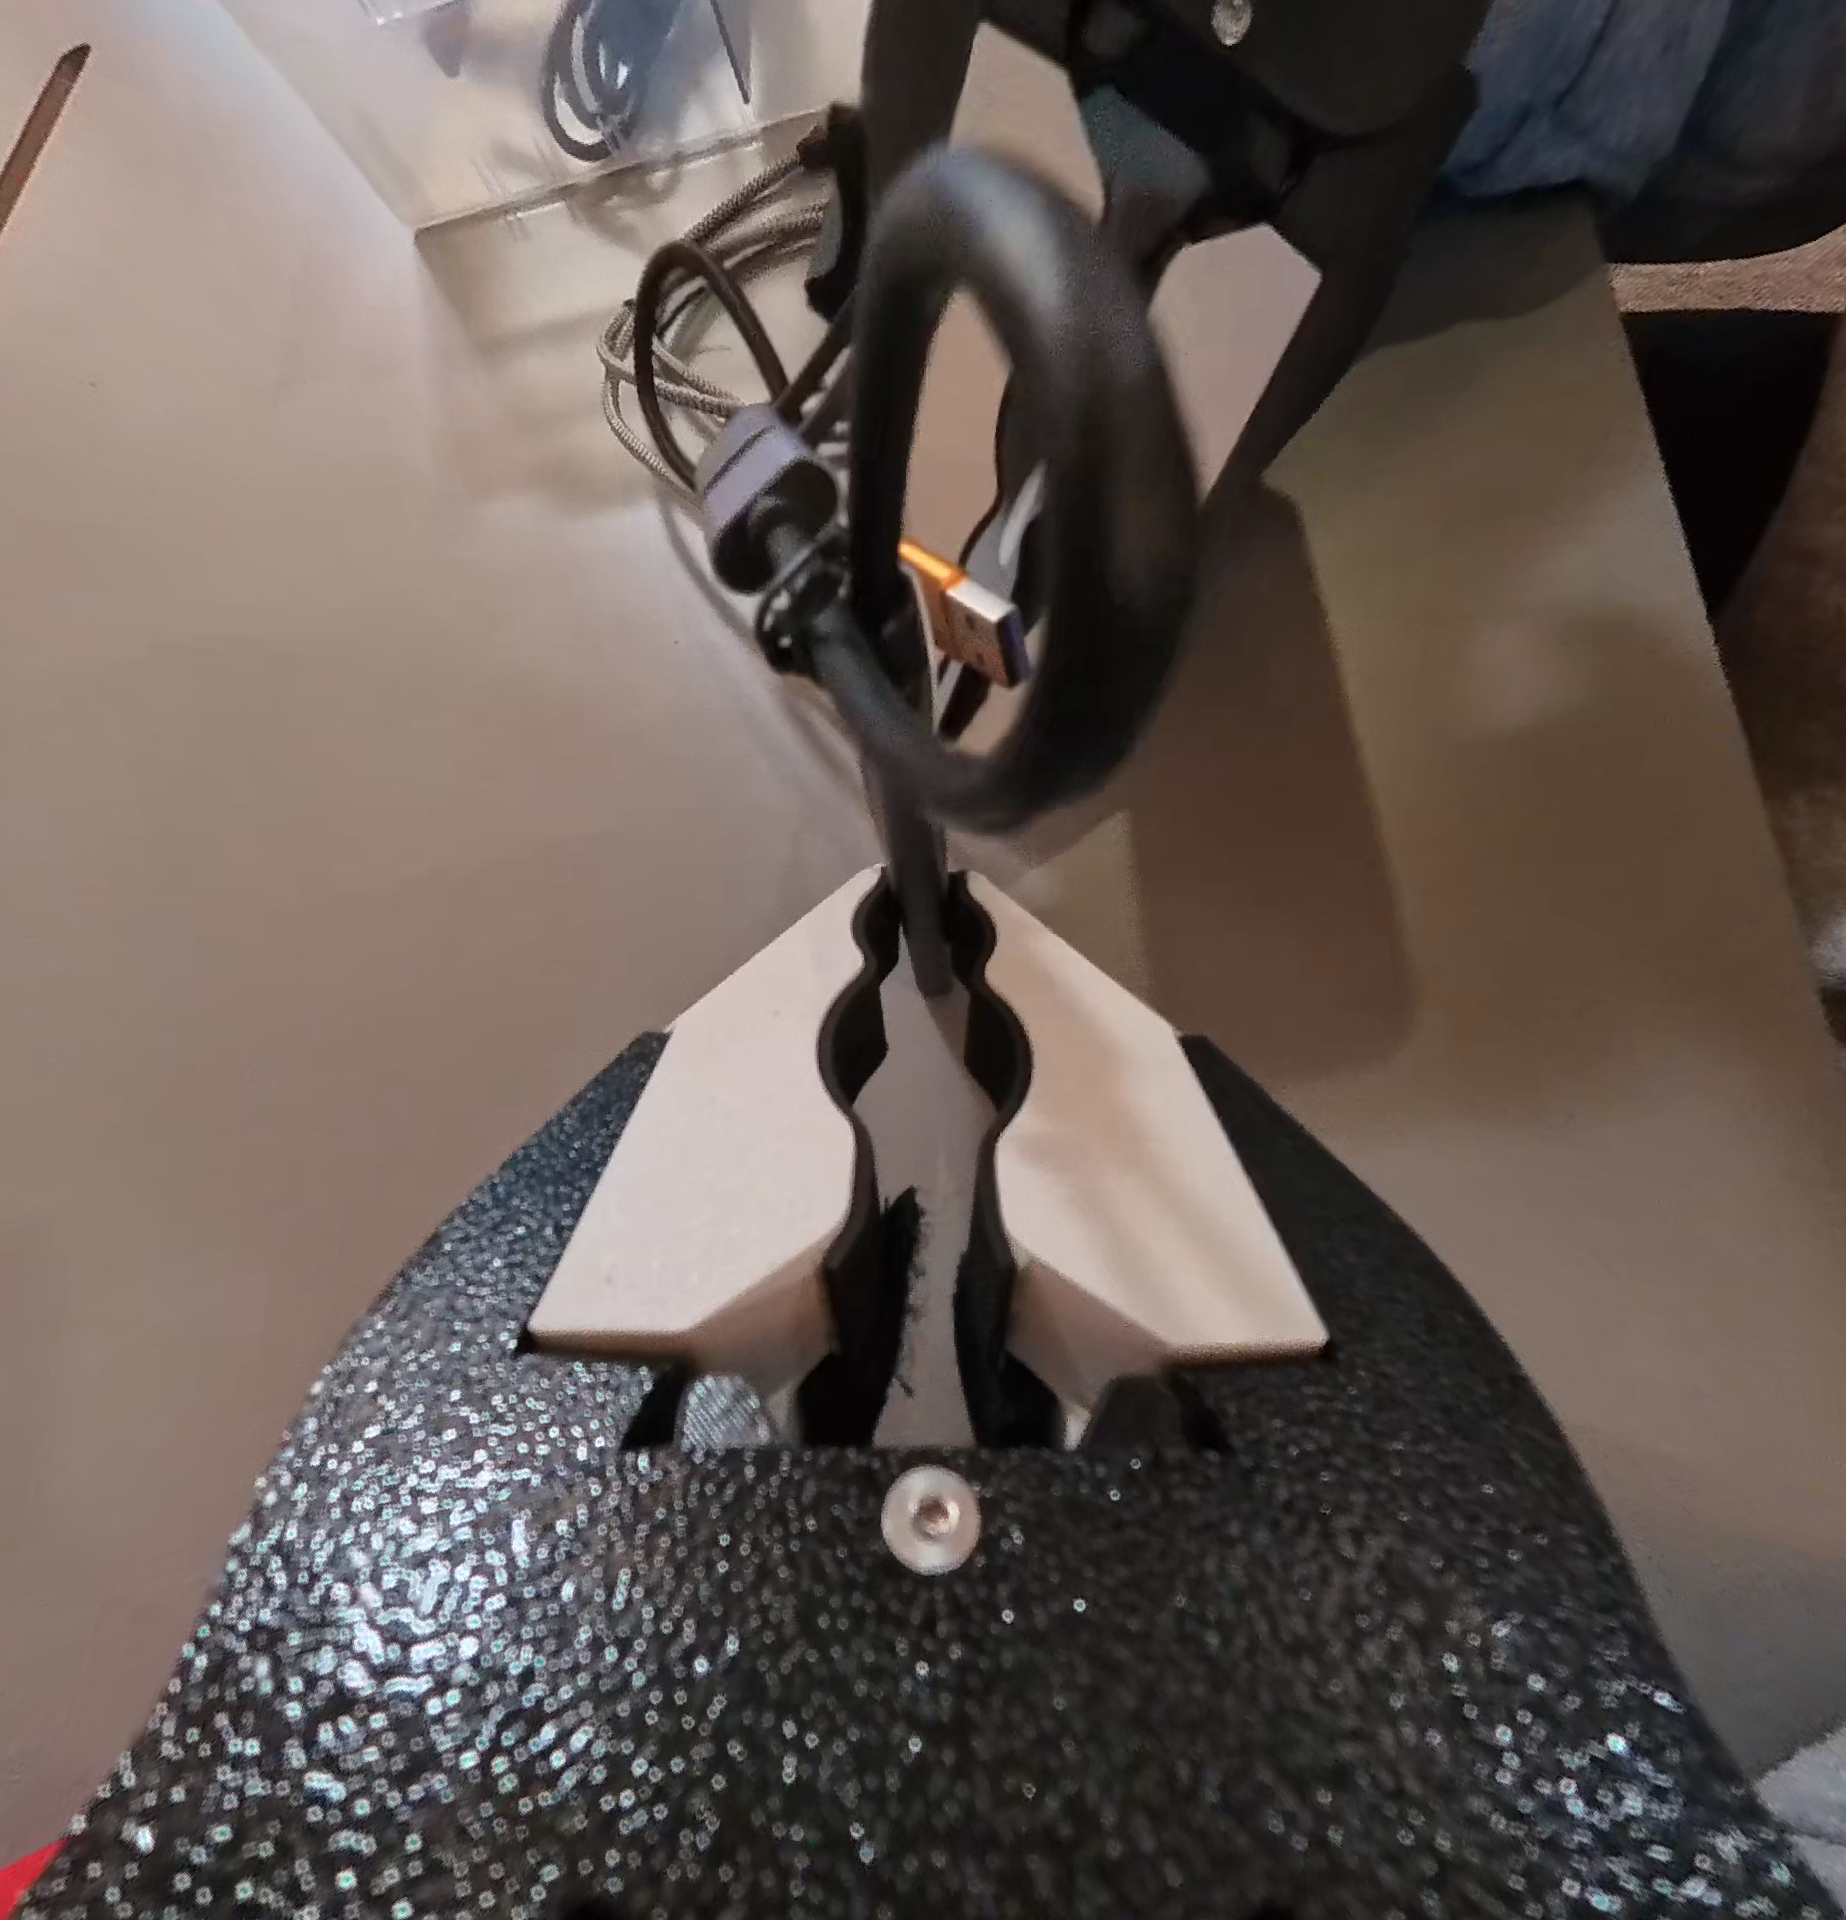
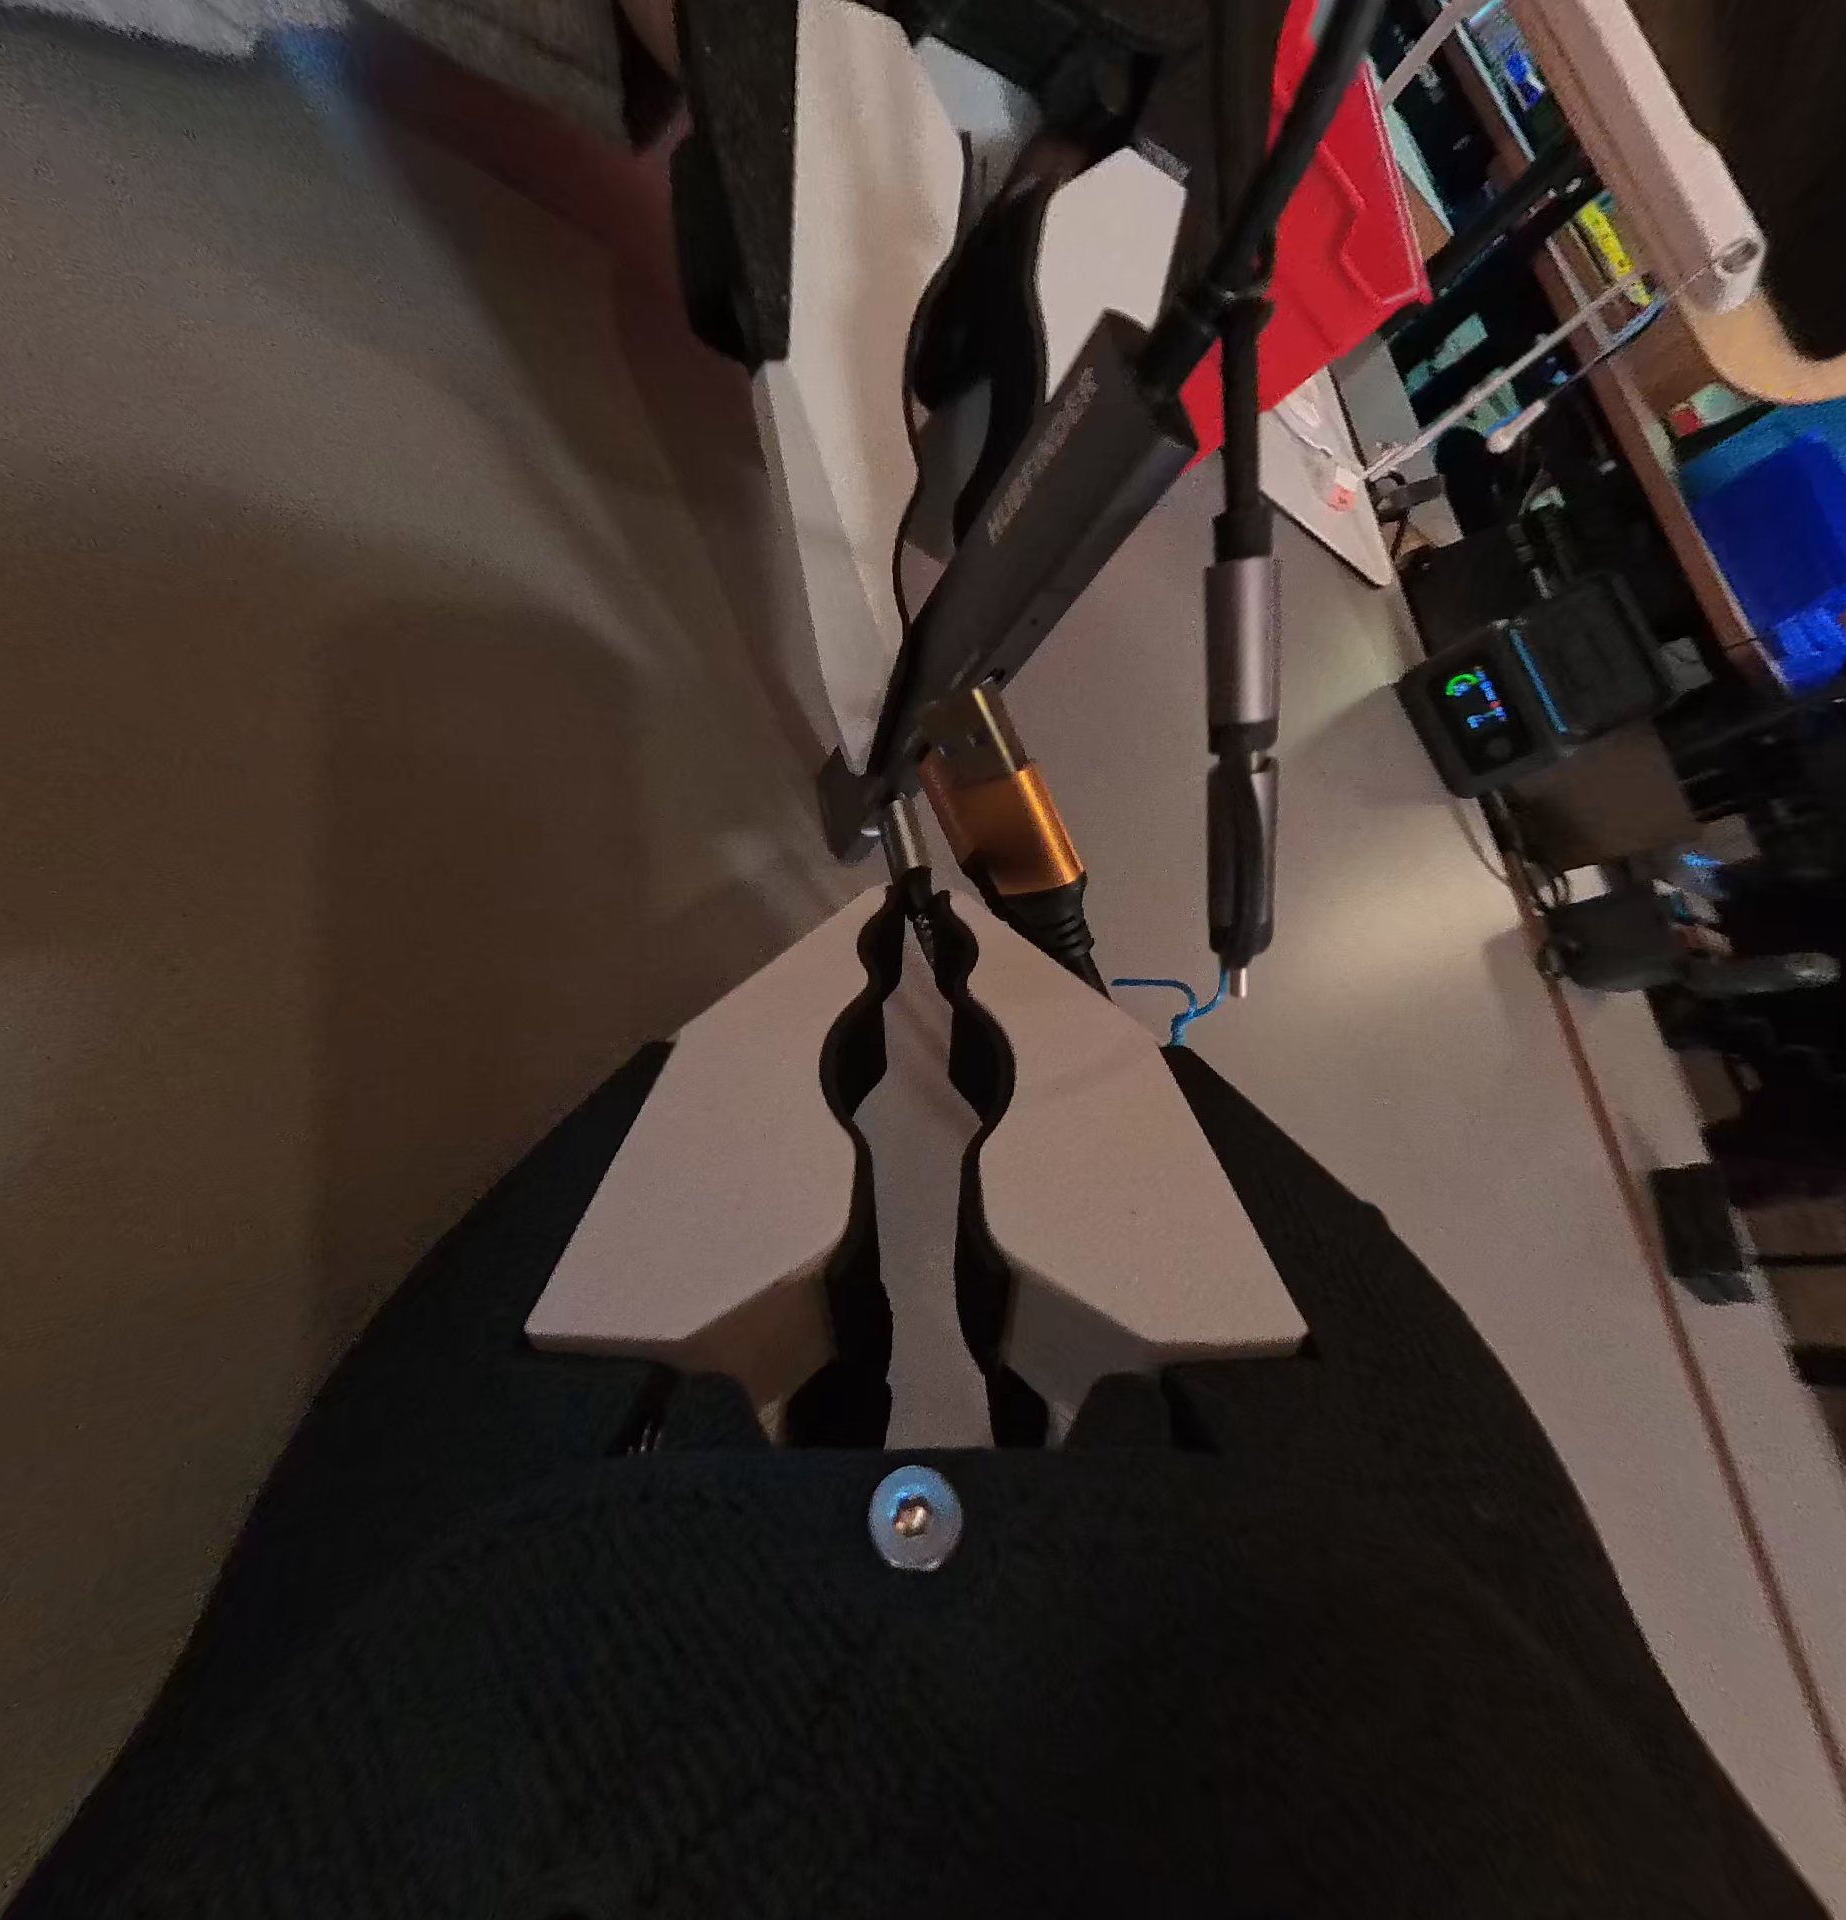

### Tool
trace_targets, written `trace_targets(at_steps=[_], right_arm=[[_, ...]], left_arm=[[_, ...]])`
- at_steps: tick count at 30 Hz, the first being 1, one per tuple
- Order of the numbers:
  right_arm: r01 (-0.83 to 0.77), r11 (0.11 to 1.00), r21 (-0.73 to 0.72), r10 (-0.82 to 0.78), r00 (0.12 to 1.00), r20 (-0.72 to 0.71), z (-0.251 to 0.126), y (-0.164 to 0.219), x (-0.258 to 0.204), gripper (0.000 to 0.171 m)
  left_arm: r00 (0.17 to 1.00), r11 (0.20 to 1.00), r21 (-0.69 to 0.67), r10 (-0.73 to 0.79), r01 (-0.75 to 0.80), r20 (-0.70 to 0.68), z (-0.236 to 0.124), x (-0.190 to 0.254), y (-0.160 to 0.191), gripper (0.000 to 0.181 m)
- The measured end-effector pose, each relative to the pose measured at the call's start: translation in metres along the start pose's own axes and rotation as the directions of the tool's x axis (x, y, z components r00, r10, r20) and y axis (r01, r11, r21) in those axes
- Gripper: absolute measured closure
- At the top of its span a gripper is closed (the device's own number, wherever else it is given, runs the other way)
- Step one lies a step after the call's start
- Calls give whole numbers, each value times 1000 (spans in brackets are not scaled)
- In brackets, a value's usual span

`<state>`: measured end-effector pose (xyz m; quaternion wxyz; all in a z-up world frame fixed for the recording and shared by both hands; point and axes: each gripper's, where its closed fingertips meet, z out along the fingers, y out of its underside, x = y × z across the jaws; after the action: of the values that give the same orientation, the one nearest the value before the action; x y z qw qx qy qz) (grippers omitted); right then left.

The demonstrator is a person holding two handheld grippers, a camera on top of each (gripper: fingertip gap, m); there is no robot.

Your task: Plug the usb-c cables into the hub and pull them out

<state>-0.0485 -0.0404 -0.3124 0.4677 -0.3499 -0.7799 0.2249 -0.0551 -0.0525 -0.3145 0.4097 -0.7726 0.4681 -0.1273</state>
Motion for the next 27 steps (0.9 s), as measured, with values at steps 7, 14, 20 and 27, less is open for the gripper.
trace_targets(at_steps=[7,14,20,27], right_arm=[[28,1000,-6,-28,999,-16,1,5,-1,167],[76,996,-40,-75,997,36,-1,8,-12,144],[126,988,-92,-129,991,-33,-8,11,-7,143],[89,990,-112,-96,994,-55,-8,23,1,145]], left_arm=[[1000,999,32,-28,28,2,1,-1,-1,174],[999,999,27,-34,34,3,1,-1,-1,173],[998,998,23,-63,63,7,0,-3,1,173],[998,997,50,-59,60,-14,-1,-3,1,173]])
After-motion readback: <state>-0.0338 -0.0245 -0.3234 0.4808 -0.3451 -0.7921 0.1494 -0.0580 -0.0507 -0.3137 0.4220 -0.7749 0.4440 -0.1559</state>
